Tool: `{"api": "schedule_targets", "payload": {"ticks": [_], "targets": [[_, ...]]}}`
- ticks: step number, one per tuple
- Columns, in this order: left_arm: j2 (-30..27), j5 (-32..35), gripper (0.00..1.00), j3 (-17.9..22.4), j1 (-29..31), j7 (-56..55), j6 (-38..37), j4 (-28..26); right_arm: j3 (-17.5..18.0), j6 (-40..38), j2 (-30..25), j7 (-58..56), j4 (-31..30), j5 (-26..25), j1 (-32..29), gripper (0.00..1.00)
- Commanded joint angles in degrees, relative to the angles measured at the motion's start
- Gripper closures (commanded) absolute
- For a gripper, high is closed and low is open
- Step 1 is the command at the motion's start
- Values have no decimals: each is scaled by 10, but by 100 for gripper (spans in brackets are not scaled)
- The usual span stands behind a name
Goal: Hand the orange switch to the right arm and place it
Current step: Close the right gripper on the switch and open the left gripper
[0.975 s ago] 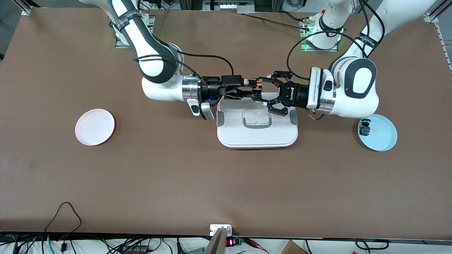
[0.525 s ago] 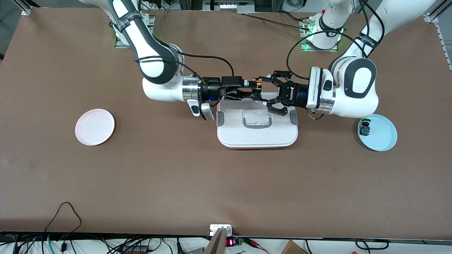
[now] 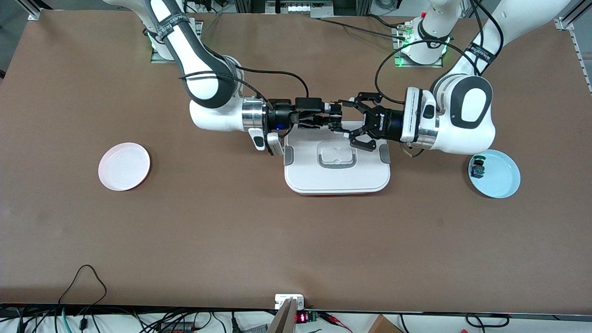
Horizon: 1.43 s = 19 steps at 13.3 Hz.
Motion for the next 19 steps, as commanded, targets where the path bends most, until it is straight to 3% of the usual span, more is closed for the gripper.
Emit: {"api": "schedule_targets", "payload": {"ticks": [1,4,5,6,7,13,17,19], "targets": [[-14,-24,98,-6,7,17,3,-9,-1,17,-14,1,-3,11,4,97],[-14,-24,98,-7,7,17,3,-9,-1,16,-17,4,-3,10,4,99],[-14,-24,85,-6,8,16,3,-10,-1,16,-17,3,-3,10,4,99],[-14,-25,53,-6,8,12,3,-10,-1,16,-17,2,-3,10,4,100],[-13,-25,1,-6,8,15,1,-11,-1,14,-17,2,-3,10,3,100],[-8,-24,0,-7,34,14,-4,-8,-1,12,-17,2,-4,4,1,100],[-8,-15,0,0,94,12,-72,-4,-2,10,-18,2,-1,-5,-3,100],[-8,32,0,2,129,10,-103,0,-2,10,-21,3,-1,-42,-10,100]]}}
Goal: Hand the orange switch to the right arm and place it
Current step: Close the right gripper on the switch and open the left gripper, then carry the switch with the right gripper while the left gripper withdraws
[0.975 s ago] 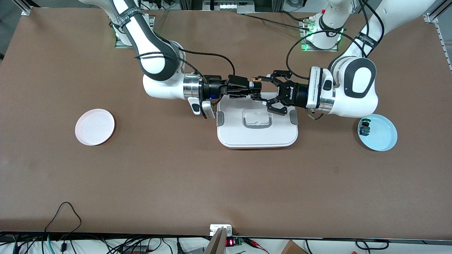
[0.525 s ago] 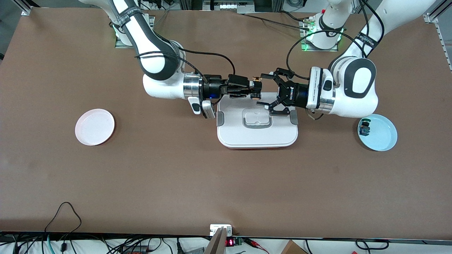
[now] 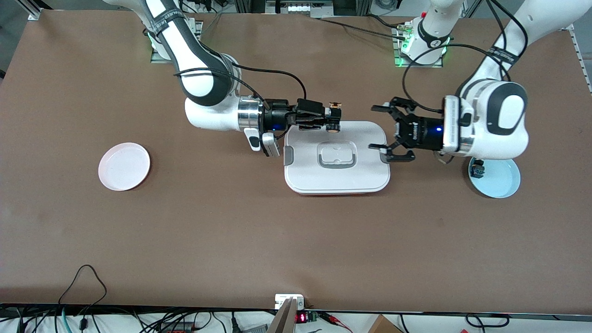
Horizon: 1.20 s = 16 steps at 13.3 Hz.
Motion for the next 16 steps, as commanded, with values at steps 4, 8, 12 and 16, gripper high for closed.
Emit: {"api": "schedule_targets", "payload": {"ticks": [4,8,12,16], "targets": [[-1,122,0,-1,65,-66,-70,48,1,-39,-26,5,-9,-126,-51,100],[-13,200,0,75,17,-74,-69,88,0,-108,-34,0,-20,-271,-114,100],[-75,250,0,358,-191,-83,-64,92,0,-189,-42,0,-22,-457,-181,100],[-128,331,0,496,-296,-157,35,92,-3,-267,-52,-5,-22,-597,-244,100]]}}
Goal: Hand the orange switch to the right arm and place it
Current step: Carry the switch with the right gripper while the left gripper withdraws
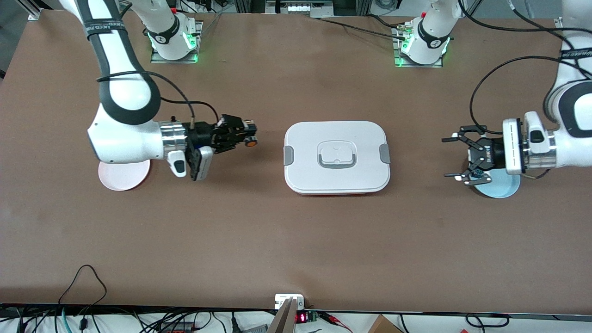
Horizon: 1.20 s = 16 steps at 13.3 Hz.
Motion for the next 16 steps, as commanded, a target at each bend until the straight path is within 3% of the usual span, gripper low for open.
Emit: {"api": "schedule_targets", "payload": {"ticks": [1,5,7,8,10,13,16], "targets": [[-43,29,0,61,-45,-30,92,-9,6,-39,-31,-5,-14,-83,-37,100],[-84,33,0,119,-66,-104,169,-9,6,-46,-54,-24,-17,-263,-68,100],[-98,85,0,127,-69,-143,169,-6,6,-44,-53,-65,-17,-362,-85,100],[-99,139,0,126,-73,-191,169,22,6,-37,-52,-90,-24,-406,-95,100],[-93,207,0,124,-73,-284,158,60,6,-12,-49,-154,-46,-455,-118,100],[-117,265,0,127,-85,-380,143,54,6,48,-52,-222,-89,-522,-143,100],[-146,361,0,128,-108,-579,107,54,7,144,-59,-316,-143,-570,-153,100]]}}
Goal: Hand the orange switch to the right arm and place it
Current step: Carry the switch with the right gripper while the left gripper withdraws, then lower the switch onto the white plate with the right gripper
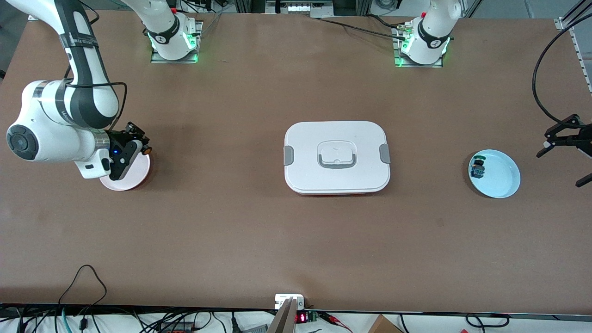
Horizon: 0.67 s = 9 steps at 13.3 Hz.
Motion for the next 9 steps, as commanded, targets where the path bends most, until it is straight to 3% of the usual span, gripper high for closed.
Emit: {"api": "schedule_targets", "payload": {"ticks": [1,4,6,9], "targets": [[-34,83,0,13,-35,-162,-38,0,9,75,-23,-67,-60,-42,-16,100],[-48,95,0,18,-40,-329,-106,3,13,153,-26,-135,-100,-77,-44,100],[-53,145,0,18,-61,-409,-128,4,13,197,-26,-178,-114,-104,-59,100],[-53,172,0,18,-69,-456,-145,6,14,236,-13,-216,-120,-132,-74,100]]}}
